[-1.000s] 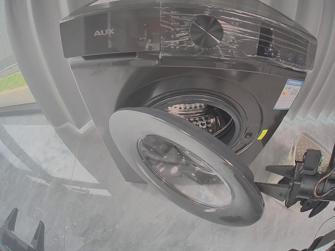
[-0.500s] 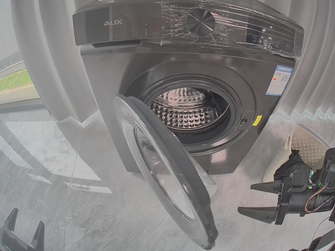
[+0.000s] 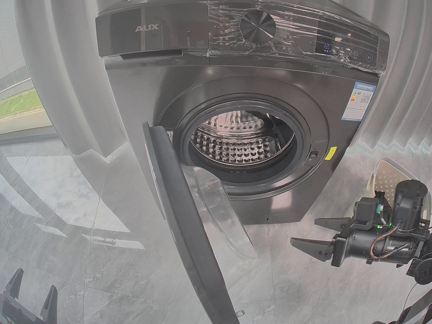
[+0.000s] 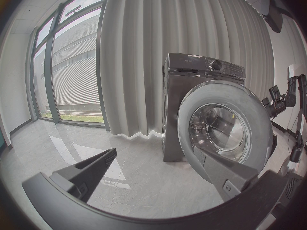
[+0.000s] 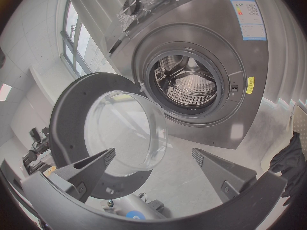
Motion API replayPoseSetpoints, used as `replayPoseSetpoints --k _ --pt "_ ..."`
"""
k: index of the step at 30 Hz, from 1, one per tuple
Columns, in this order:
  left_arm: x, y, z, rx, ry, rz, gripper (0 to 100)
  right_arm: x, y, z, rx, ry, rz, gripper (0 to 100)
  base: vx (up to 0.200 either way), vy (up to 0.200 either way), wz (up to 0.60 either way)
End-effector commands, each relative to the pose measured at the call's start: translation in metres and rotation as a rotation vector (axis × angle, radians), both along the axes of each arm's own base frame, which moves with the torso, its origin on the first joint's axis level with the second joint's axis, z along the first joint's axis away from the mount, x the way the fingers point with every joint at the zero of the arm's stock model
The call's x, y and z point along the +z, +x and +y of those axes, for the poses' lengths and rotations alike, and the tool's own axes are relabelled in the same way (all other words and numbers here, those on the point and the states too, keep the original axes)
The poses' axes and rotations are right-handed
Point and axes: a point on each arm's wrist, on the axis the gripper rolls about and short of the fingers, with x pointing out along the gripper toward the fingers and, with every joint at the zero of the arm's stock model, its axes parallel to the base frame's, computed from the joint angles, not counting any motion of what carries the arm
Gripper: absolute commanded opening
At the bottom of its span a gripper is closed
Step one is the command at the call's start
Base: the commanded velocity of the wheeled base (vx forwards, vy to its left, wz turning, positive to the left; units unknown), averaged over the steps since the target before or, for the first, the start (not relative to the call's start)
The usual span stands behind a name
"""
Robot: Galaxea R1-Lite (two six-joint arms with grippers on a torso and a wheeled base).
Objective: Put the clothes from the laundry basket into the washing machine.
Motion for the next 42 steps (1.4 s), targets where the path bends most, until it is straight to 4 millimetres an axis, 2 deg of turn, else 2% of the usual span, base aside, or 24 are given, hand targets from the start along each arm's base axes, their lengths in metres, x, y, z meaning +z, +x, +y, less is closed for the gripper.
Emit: replayPoseSetpoints --k 1,6,13,17,19,22,24,29,42 --pt "-0.005 0.000 0.000 0.000 0.000 0.000 100 -0.026 0.025 0.036 -0.058 -0.042 0.045 100 0.000 0.000 0.00" --pt "-0.005 0.000 0.000 0.000 0.000 0.000 100 -0.036 0.039 0.065 -0.128 0.017 0.088 100 -0.080 0.000 0.00" --pt "-0.005 0.000 0.000 0.002 0.001 0.000 100 -0.046 0.055 0.073 -0.149 0.018 0.086 100 -0.200 0.000 0.00" --pt "-0.005 0.000 0.000 0.002 0.003 0.000 100 -0.045 0.064 0.076 -0.170 0.025 0.075 100 0.000 0.000 0.00" --pt "-0.005 0.000 0.000 0.000 0.003 0.000 100 -0.052 0.072 0.080 -0.197 0.009 0.076 100 0.000 0.000 0.00" --pt "-0.005 0.000 0.000 0.000 0.003 0.000 100 -0.056 0.071 0.084 -0.186 -0.001 0.084 100 0.000 0.000 0.00" --pt "-0.005 0.000 0.000 0.002 0.003 0.000 100 -0.061 0.064 0.094 -0.147 -0.011 0.094 100 0.000 0.000 0.00" --pt "-0.005 0.000 0.000 0.002 0.001 0.000 100 -0.058 0.052 0.108 -0.076 0.032 0.063 100 0.000 0.000 0.00" --pt "-0.005 0.000 0.000 0.002 0.003 0.000 100 -0.061 0.055 0.109 -0.069 0.049 0.054 100 0.000 0.000 0.00"
